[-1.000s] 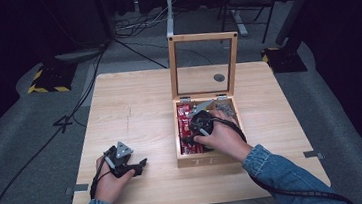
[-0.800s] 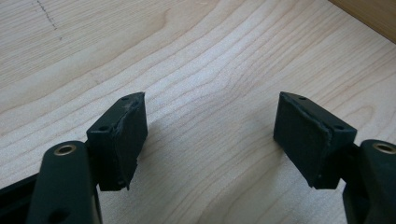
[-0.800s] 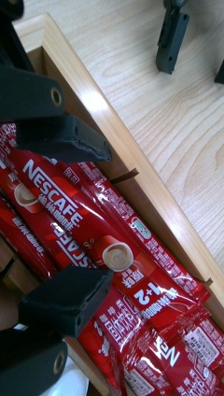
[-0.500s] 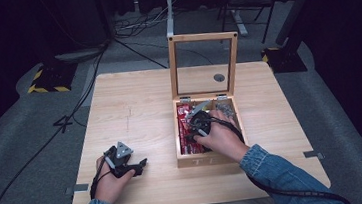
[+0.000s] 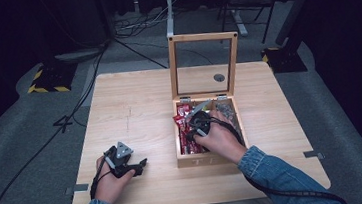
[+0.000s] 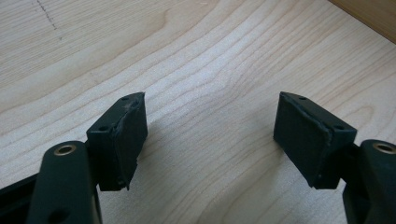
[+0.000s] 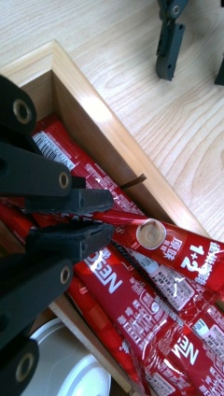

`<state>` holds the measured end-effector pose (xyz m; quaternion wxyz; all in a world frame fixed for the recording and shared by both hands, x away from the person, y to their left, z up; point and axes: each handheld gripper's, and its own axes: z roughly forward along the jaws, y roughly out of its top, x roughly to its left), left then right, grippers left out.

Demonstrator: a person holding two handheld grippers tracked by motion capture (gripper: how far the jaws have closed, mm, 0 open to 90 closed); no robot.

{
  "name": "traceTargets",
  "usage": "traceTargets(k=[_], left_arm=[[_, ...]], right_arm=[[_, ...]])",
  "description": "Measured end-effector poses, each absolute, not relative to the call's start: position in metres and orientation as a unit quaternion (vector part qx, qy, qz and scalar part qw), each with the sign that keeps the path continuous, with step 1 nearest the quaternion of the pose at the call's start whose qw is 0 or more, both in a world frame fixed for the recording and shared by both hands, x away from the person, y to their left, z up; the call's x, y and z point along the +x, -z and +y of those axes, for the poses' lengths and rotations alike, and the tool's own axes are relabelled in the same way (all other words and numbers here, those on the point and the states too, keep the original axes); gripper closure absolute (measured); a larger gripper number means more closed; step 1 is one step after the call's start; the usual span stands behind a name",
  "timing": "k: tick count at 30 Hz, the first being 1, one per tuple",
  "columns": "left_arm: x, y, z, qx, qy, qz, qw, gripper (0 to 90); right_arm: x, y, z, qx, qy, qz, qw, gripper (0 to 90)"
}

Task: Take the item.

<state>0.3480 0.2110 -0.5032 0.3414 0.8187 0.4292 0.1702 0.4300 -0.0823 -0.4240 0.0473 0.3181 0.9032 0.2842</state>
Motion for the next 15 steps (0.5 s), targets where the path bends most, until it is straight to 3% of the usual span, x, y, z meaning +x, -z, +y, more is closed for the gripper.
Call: traceTargets(k=[15], left_arm=[[0.348, 0.503, 0.210, 0.817, -0.168, 0.432, 0.342, 26.1]], right_arm=[[0.425, 0.402, -0.091, 0.313, -0.347, 0.883, 0.047, 83.9]])
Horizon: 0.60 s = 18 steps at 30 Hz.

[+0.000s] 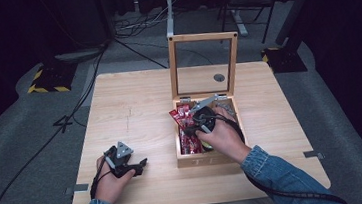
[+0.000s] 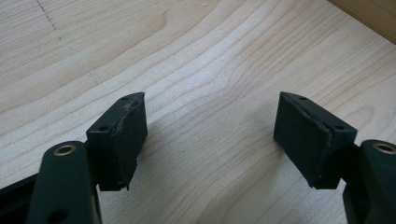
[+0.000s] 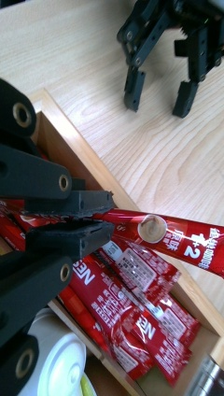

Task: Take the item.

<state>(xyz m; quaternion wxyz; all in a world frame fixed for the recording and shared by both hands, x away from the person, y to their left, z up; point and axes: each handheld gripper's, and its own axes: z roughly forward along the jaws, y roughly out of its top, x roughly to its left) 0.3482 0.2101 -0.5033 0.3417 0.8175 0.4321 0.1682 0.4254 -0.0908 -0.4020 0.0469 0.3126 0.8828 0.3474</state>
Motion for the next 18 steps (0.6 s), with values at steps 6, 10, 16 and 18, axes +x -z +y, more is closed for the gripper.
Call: traceTargets(k=[6, 10, 16, 18], left_arm=[[0.349, 0.503, 0.209, 0.817, -0.168, 0.432, 0.343, 25.8], [0.349, 0.503, 0.209, 0.817, -0.168, 0.432, 0.342, 25.7], [0.349, 0.503, 0.209, 0.817, -0.168, 0.432, 0.342, 25.7], [0.349, 0.503, 0.209, 0.817, -0.168, 0.432, 0.343, 25.7]], right_arm=[[0.424, 0.394, -0.096, 0.313, -0.362, 0.877, 0.048, 84.1], [0.423, 0.386, -0.101, 0.312, -0.371, 0.873, 0.054, 84.1], [0.422, 0.379, -0.106, 0.311, -0.382, 0.868, 0.057, 84.2], [0.421, 0.376, -0.108, 0.311, -0.385, 0.867, 0.059, 84.2]])
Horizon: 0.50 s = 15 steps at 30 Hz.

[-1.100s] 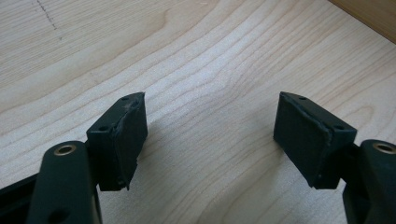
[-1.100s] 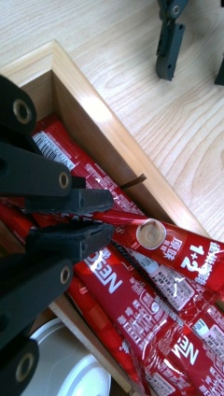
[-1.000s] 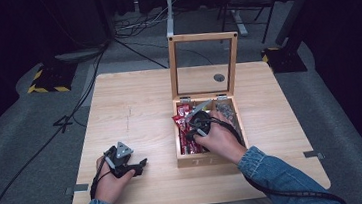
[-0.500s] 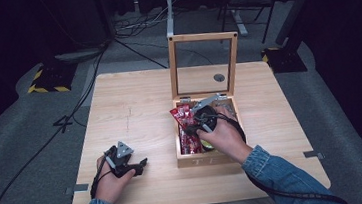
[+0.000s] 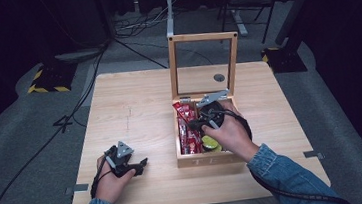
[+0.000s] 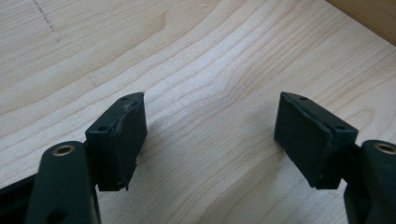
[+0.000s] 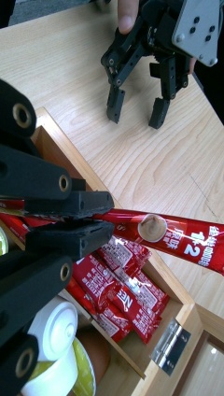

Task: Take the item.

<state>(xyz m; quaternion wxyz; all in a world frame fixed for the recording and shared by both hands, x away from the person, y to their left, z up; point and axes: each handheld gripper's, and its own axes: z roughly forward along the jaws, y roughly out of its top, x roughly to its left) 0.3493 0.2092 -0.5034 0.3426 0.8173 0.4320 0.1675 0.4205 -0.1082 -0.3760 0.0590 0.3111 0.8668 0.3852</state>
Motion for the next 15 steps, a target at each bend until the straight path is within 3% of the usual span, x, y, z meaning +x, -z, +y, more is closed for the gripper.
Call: traceTargets(k=[15], left_arm=[[0.354, 0.503, 0.212, 0.825, -0.161, 0.418, 0.343, 23.1]], right_arm=[[0.412, 0.348, -0.151, 0.316, -0.411, 0.851, 0.090, 84.1]])
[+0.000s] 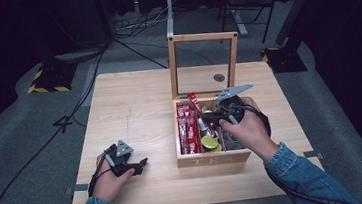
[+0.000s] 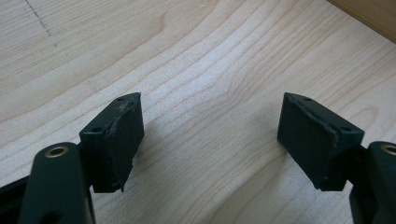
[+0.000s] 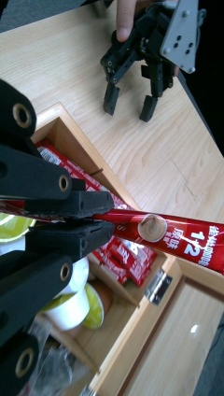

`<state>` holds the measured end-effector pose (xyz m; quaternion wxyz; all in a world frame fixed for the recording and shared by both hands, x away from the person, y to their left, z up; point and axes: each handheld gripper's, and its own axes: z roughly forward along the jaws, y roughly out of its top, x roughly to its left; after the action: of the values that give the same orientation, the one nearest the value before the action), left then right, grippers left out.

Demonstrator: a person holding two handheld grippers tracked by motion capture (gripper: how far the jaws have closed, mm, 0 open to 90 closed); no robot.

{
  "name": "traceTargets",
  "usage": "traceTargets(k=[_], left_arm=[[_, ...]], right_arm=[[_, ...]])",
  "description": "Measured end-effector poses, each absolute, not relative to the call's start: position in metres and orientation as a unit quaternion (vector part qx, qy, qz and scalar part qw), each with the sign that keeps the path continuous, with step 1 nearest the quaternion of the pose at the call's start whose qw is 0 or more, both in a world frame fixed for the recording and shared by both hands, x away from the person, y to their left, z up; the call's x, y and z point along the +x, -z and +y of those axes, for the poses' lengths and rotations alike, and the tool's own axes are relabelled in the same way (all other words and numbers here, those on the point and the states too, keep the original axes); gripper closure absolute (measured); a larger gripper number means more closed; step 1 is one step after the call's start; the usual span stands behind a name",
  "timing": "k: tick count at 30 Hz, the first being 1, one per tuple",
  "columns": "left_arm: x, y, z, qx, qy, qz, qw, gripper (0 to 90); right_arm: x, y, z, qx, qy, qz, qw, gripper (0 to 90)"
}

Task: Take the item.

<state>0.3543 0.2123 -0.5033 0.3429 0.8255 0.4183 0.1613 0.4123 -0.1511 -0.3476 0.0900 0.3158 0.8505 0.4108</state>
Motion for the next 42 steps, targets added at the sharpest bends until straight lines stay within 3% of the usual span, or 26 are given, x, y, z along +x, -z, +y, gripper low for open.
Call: traceTargets(k=[19, 42], left_arm=[[0.355, 0.503, 0.213, 0.826, -0.163, 0.417, 0.343, 22.7], [0.355, 0.503, 0.213, 0.826, -0.162, 0.419, 0.341, 21.0]], right_arm=[[0.416, 0.330, -0.223, 0.370, -0.416, 0.820, 0.132, 84.1], [0.436, 0.353, -0.307, 0.430, -0.395, 0.793, 0.174, 84.1]])
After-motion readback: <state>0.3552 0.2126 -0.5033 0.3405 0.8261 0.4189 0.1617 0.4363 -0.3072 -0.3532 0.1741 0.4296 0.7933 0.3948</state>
